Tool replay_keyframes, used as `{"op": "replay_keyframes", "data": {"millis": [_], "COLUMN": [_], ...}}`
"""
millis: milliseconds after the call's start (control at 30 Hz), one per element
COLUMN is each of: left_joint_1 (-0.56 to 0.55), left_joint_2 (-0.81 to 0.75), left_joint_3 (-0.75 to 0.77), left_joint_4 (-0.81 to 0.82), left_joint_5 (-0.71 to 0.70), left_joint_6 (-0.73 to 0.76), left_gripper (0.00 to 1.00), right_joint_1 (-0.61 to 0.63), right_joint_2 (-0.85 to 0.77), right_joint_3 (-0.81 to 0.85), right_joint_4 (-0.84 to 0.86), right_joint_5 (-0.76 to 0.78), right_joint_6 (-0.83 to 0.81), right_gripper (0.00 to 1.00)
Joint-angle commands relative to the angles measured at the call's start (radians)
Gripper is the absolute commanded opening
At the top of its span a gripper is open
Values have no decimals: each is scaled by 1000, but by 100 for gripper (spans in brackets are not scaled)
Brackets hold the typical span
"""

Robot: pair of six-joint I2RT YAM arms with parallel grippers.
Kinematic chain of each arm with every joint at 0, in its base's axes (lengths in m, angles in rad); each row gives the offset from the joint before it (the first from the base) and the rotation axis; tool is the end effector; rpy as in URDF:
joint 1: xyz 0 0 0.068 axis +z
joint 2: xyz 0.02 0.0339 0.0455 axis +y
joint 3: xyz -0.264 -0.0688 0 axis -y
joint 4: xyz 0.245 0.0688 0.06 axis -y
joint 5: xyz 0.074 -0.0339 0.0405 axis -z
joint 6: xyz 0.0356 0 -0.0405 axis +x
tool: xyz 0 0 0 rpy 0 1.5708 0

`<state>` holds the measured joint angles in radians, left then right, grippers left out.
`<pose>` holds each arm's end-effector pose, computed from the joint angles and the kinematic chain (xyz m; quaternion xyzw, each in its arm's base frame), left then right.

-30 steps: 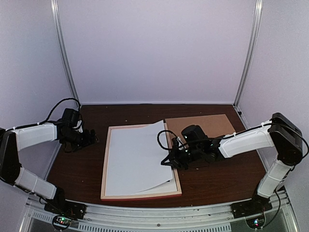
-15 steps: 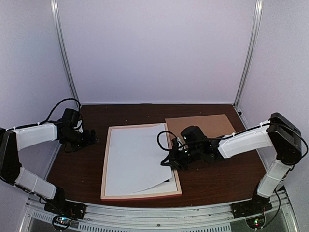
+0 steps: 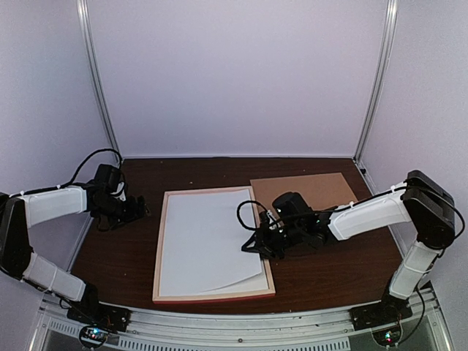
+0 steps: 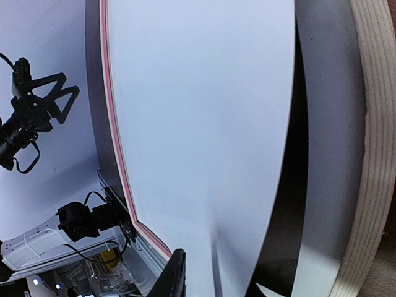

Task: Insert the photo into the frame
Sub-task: Place the photo on the mat board.

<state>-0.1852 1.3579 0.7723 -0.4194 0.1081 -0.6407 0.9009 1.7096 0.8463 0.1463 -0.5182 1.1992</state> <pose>0.2550 -0.0517 0.1938 -0.2018 0.9375 -0.1594 0.2345 0.1976 0.2778 0.1588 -0.0258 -0.8859 -0.4632 0.0032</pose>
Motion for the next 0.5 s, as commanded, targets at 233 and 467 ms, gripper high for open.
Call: {"op": "replay_keyframes", "data": {"millis": [233,467], "left_joint_1": [-5,-5], "left_joint_2": [13,12], "left_joint_3": [-6,-6], "left_joint_4": [27,27], "left_joint_5": [-1,-1], "left_joint_6": [5,6], "left_gripper": [98,98], "right_joint_1": [6,6], "right_joint_2": [23,31], "right_joint_3": [38,42], "right_joint_4": [-26,-35], "right_joint_5": [18,23], "right_joint_6": [-34,-41], "right_gripper": [36,42]}}
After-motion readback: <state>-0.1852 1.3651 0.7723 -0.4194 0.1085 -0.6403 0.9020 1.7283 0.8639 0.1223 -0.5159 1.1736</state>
